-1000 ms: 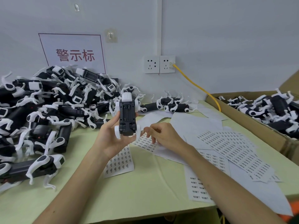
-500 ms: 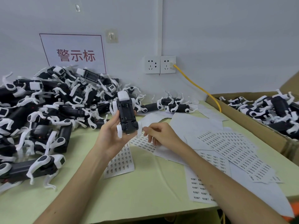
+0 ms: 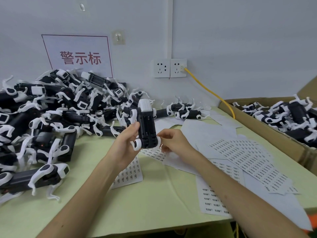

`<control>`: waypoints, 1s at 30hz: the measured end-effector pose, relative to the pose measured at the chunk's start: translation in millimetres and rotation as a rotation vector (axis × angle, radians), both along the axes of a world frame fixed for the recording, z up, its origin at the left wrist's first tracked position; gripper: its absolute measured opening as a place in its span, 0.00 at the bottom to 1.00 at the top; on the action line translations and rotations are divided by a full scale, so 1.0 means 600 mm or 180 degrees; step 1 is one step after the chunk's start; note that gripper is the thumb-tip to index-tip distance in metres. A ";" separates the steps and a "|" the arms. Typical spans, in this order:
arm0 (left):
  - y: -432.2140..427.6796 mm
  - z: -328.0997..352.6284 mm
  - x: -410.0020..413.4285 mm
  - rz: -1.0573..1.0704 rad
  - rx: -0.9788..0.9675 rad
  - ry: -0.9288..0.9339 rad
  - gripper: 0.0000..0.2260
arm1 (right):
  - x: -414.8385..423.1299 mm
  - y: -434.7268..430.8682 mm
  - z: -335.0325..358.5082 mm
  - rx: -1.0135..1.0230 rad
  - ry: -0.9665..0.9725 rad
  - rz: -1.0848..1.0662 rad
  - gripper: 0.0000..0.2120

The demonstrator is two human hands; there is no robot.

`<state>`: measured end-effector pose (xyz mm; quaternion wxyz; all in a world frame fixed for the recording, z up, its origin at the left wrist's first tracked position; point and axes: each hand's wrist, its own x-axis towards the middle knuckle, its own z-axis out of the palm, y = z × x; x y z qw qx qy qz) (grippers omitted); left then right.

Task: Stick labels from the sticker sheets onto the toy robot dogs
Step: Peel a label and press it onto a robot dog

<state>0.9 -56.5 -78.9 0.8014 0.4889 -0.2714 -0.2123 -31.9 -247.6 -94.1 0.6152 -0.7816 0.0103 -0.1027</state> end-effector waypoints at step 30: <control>-0.008 0.003 -0.008 -0.0045 0.0153 -0.0104 0.17 | 0.003 0.004 -0.006 -0.0228 0.0032 -0.0344 0.08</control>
